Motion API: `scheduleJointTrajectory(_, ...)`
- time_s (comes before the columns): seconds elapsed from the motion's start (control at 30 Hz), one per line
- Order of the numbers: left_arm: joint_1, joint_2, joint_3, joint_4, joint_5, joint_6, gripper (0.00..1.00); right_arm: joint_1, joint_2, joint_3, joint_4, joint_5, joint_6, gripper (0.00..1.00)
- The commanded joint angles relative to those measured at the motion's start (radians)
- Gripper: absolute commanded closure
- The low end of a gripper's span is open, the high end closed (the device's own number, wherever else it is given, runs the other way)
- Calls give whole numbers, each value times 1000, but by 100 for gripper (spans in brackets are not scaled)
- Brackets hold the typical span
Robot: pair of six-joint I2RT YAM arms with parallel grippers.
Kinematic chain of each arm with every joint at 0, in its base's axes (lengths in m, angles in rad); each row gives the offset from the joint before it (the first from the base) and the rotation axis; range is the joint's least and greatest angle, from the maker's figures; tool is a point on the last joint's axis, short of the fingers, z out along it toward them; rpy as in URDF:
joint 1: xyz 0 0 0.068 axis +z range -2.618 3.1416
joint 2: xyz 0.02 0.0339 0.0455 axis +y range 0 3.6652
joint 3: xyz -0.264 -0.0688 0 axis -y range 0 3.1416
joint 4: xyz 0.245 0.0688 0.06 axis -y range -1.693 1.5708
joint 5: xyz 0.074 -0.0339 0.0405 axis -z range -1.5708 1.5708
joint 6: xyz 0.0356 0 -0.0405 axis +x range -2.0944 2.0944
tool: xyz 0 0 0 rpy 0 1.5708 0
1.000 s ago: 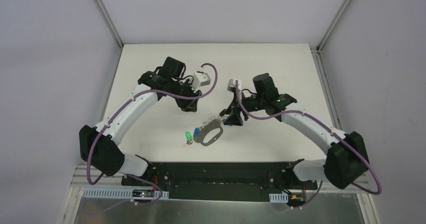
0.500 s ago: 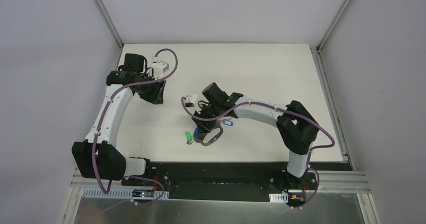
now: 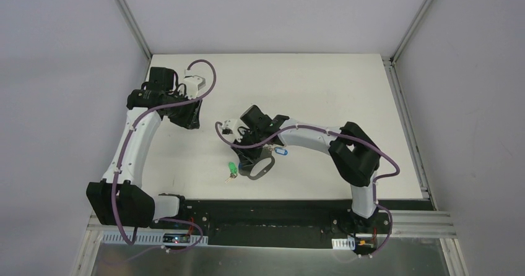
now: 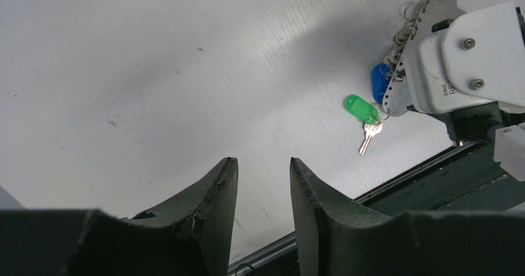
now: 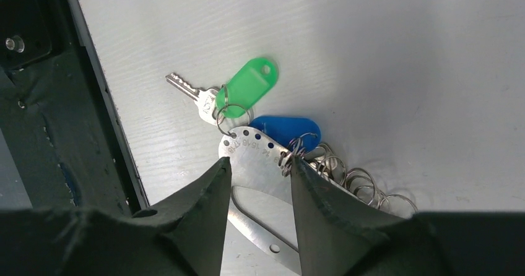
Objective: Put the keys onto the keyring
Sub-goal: Adjust the keyring at the center of the board.
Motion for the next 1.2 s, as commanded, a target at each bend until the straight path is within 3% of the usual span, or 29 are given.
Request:
scheduleJointTrajectory(0.0, 13, -30, 26, -25, -15, -16, 63, 19, -68, -20, -27, 8, 23, 58)
scheduleJointTrajectory(0.63, 13, -34, 44, -45, -17, -41, 62, 21, -131, -99, -18, 15, 59, 57)
scheduleJointTrajectory(1.17, 13, -32, 47, -50, -15, -46, 62, 20, -64, -82, -4, -8, 92, 56)
